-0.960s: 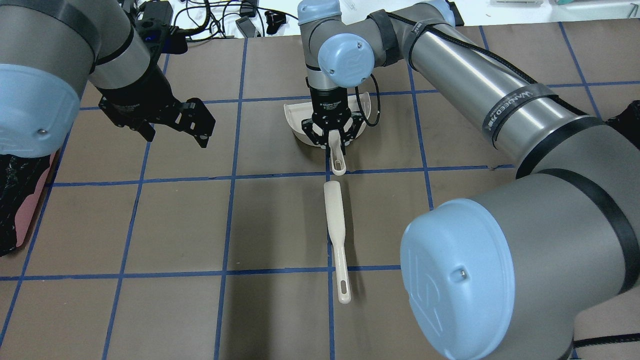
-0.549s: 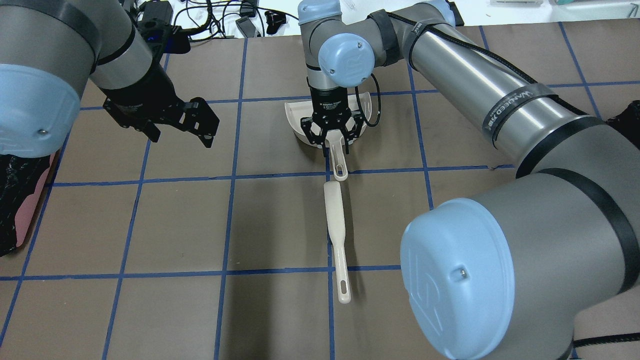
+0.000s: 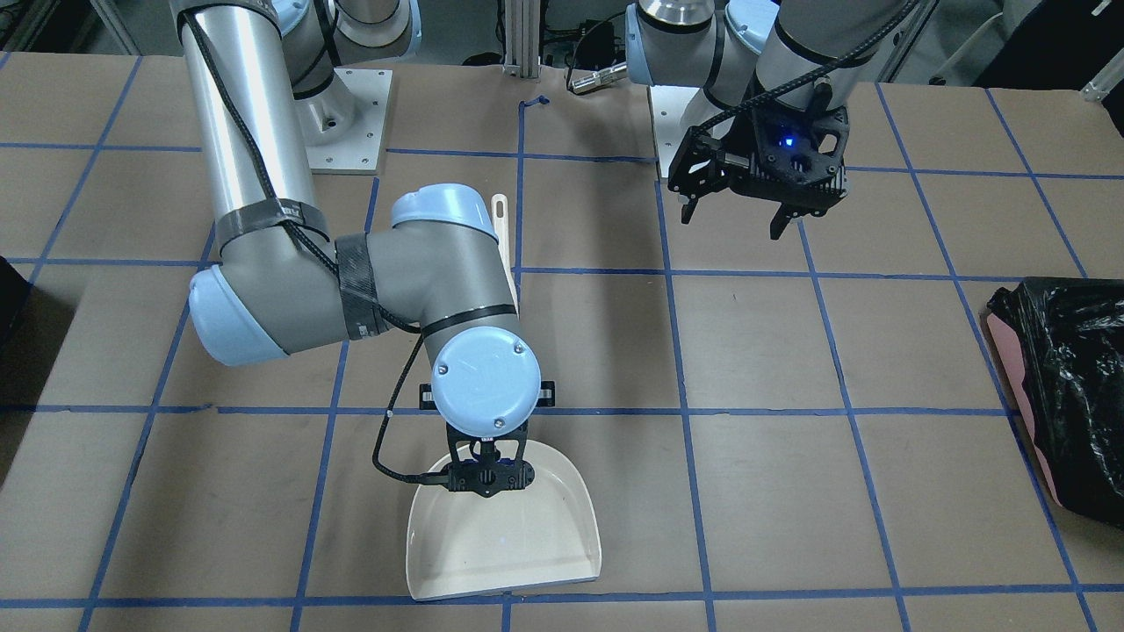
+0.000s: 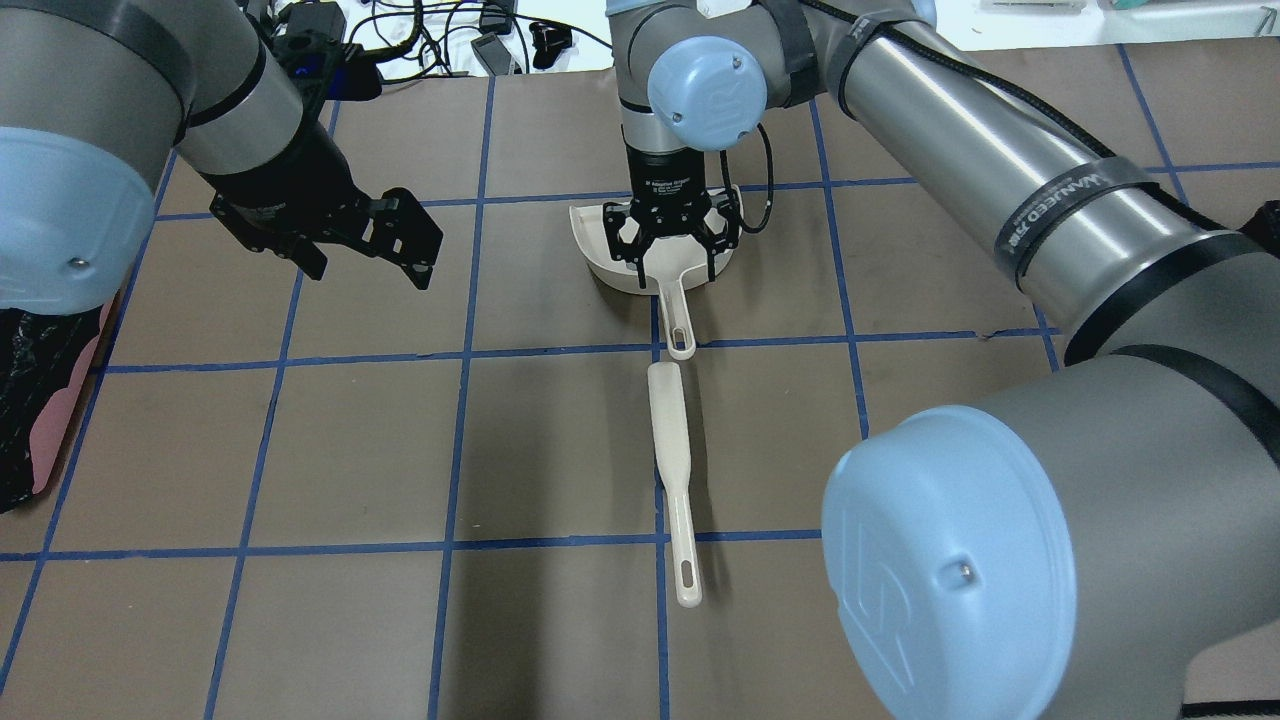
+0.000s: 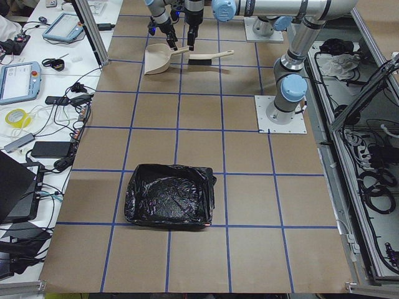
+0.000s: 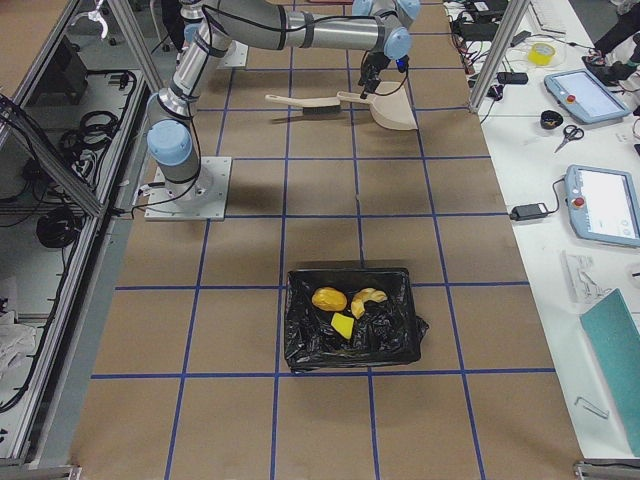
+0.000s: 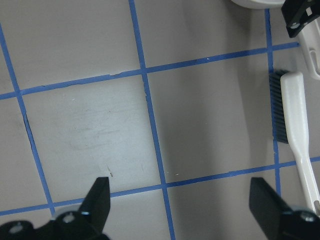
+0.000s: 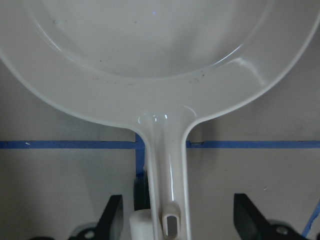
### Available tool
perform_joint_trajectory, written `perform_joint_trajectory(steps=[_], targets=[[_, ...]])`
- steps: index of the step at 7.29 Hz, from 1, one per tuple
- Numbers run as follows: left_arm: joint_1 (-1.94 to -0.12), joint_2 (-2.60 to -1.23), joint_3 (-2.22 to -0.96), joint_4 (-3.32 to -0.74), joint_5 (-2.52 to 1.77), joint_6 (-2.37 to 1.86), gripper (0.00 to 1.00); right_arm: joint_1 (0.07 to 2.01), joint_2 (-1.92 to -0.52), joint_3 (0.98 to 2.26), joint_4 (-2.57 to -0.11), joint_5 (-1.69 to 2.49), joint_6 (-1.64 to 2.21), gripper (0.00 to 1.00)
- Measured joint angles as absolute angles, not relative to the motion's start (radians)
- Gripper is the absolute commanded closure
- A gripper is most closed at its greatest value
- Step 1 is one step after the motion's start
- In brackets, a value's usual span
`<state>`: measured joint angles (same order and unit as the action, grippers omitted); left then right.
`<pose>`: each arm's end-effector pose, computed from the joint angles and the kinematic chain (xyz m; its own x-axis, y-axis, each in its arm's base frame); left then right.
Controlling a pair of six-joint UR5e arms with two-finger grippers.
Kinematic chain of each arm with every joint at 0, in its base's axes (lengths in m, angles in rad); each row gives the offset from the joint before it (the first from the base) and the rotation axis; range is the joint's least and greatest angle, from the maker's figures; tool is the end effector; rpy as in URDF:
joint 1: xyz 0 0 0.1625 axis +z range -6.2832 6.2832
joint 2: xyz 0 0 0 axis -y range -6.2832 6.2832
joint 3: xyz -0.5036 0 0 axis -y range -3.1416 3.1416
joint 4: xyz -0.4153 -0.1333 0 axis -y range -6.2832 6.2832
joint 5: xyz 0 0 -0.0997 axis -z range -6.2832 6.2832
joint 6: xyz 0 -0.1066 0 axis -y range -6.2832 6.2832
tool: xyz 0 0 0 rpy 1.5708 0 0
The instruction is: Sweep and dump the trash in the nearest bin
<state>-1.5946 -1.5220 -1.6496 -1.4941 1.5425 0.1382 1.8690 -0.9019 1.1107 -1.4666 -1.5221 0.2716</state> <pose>-0.1481 -0.4917 0.5513 -0.9865 0.1624 0.0216 0.1612 0.9856 -0.0501 0.3617 -0.7055 0.3395 -0.9990 -0.0249 0.0380 -0.0120 0.9510 0.3090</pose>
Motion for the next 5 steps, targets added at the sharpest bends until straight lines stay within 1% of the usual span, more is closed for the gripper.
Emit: perform_joint_trajectory(steps=[3, 5], targets=[[-1.519, -1.515, -1.63, -1.45, 1.613, 0.188, 0.0, 1.766, -1.042, 1.126, -1.455, -1.533, 0.257, 0.02], [-1.502, -1.51, -1.634, -1.447, 1.624, 0.202, 0.0, 1.698, -1.161, 1.182, -1.457, -1.539, 0.214, 0.02]])
